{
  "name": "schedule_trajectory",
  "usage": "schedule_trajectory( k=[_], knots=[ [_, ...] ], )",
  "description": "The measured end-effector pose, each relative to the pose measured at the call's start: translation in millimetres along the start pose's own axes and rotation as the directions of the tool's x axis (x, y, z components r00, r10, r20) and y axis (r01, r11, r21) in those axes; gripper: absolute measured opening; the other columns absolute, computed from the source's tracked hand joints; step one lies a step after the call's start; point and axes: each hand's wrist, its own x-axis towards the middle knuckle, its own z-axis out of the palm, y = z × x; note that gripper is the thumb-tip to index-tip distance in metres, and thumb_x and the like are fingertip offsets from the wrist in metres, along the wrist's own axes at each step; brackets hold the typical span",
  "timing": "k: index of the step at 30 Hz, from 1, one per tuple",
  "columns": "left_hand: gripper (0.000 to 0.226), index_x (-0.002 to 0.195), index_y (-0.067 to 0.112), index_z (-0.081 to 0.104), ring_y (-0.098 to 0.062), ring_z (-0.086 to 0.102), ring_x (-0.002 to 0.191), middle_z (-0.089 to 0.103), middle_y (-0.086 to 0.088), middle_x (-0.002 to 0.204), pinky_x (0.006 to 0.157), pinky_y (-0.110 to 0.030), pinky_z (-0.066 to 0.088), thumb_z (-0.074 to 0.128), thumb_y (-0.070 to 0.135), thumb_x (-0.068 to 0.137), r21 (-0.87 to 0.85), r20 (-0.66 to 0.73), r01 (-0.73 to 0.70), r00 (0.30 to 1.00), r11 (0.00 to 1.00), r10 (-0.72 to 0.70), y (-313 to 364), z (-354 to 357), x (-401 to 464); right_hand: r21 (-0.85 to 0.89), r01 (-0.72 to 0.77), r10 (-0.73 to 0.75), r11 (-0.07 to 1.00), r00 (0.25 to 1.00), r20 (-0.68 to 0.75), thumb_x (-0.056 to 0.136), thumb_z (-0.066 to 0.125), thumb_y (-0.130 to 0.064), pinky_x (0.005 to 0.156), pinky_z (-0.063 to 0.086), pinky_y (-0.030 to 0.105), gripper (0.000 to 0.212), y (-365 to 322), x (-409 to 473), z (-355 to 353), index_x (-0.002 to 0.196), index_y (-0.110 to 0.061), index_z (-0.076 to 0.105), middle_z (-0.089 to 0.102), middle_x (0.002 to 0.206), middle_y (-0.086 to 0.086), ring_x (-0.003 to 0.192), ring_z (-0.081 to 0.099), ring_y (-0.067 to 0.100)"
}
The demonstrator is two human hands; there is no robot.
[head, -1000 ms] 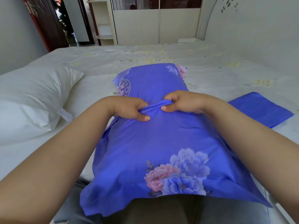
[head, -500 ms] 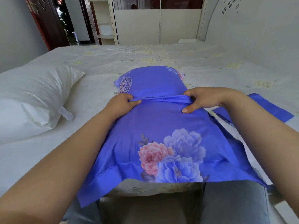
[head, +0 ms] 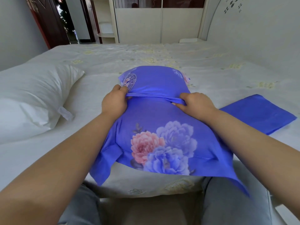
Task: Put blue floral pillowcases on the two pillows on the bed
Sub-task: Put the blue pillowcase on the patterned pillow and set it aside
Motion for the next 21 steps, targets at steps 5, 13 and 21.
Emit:
schedule_trajectory(
  k=[5,13,21],
  knots=[
    [0.021,0.103,0.006,0.059,-0.038,0.053,0.099,0.054,-0.018,0.105,0.064,-0.039,0.040,0.051,0.018,0.087,0.096,-0.029,0.145,0.989,0.985,-0.142,-5.8,6.1,6.3,0.083,-0.031,0.016,0.996,0.984,0.175,0.090,0.042,-0.060,0.072,0.044,0.033,0.050,-2.6,-5.5,-2.8,0.114,-0.018,0.050,0.059,0.093,0.006,0.087,0.057,0.028],
    [0.016,0.081,0.014,0.062,-0.010,0.052,0.051,0.060,-0.003,0.071,0.045,-0.018,0.039,0.067,0.027,0.087,-0.604,0.636,0.512,0.771,0.610,-0.017,-29.1,-18.9,-8.5,0.454,-0.371,0.286,0.810,0.926,0.247,0.087,0.064,-0.037,0.056,0.032,0.031,0.037,25.8,4.5,14.7,0.066,-0.013,0.045,0.046,0.067,0.003,0.067,0.046,0.022],
    [0.021,0.071,0.011,0.050,-0.025,0.053,0.075,0.057,-0.010,0.074,0.061,-0.028,0.034,0.058,0.012,0.090,-0.312,0.410,0.206,0.910,0.928,-0.064,-32.6,-11.7,1.5,0.225,-0.230,0.228,0.947,0.973,0.035,0.091,0.058,-0.037,0.060,0.030,0.032,0.035,7.9,1.5,16.8,0.073,-0.012,0.041,0.052,0.078,0.012,0.074,0.048,0.030]
  ],
)
